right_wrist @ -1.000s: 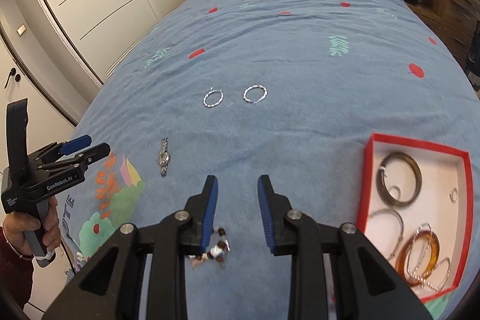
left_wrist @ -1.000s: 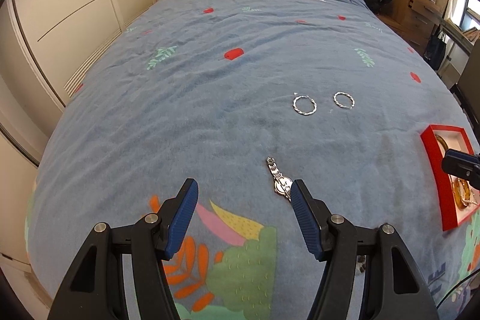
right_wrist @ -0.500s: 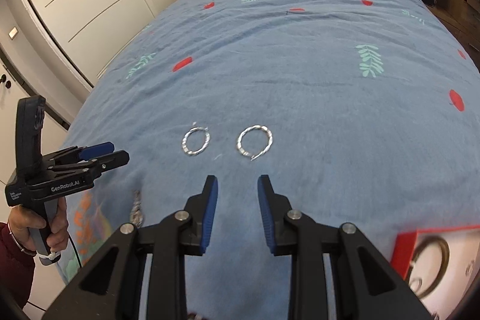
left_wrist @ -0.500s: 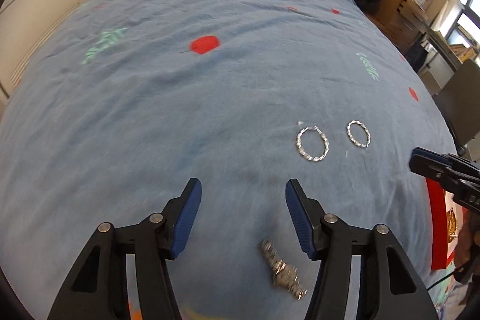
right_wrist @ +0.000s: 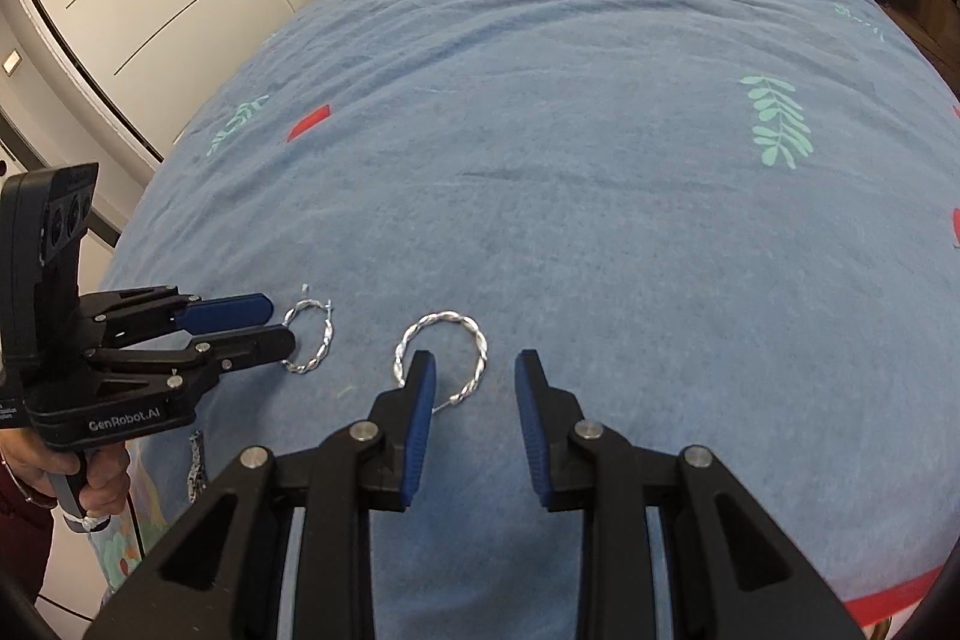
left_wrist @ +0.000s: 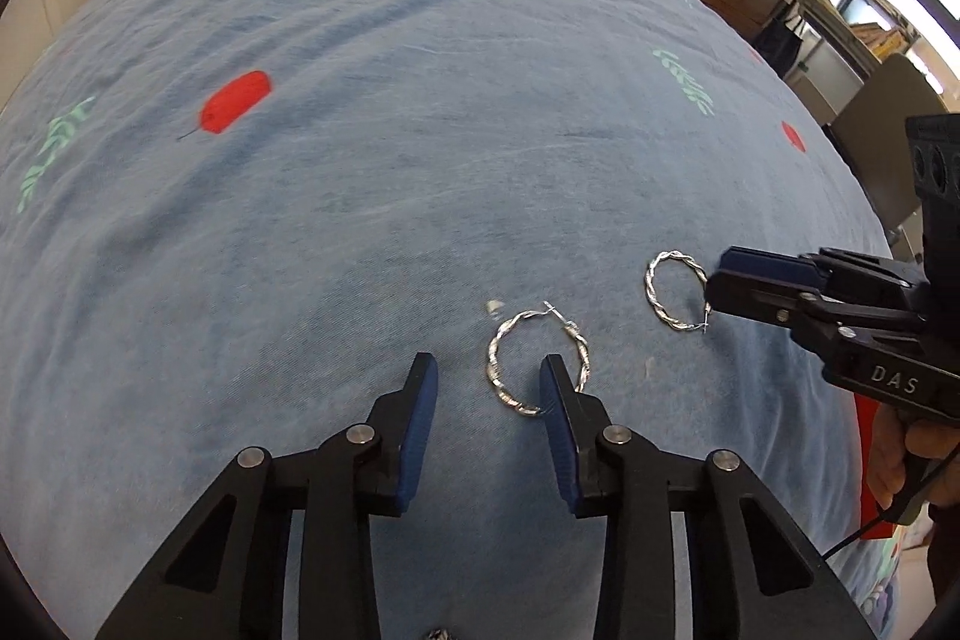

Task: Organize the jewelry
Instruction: 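Close the left gripper on one twisted silver hoop while right tool grasps the other hoop, then carry both twisted silver hoops over the red box with both tools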

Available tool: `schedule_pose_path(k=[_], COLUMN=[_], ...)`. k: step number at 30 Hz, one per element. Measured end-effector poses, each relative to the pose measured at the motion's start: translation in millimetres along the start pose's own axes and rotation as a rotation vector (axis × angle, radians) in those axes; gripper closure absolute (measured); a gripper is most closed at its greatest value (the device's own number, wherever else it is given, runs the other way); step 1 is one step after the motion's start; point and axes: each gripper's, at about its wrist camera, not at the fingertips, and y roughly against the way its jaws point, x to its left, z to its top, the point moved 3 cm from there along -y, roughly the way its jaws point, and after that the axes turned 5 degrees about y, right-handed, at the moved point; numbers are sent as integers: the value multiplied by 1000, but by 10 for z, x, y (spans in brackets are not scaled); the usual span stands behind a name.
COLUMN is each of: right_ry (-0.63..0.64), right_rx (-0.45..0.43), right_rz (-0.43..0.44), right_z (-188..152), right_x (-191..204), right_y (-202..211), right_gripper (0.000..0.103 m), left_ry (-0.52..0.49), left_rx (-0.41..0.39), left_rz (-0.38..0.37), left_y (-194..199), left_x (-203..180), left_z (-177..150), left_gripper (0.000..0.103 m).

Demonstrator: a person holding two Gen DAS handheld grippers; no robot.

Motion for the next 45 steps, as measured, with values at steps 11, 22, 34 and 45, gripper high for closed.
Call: schedule_pose_path(k=[11,22,34,45], right_ry=[39,28,-9,-116], right_rx=[54,28,-115,-127], right_rz=[-4,-12,-50,-238], right_z=[27,-69,-420,-1207], right_x=[-21,-42,-107,-1149], right_y=[-232,-42,1185,2205], right_gripper=[78,98,98,98], left_ry=[-38,22,-26,-163], left_rx=[41,-7,-49,-43], left_rz=[29,35,-8,-115], left_y=[-206,-71,514,492], left_x=[-62,-86,-704,-1984], left_z=[58,0,-182,-263], left_gripper=[91,98,98,98])
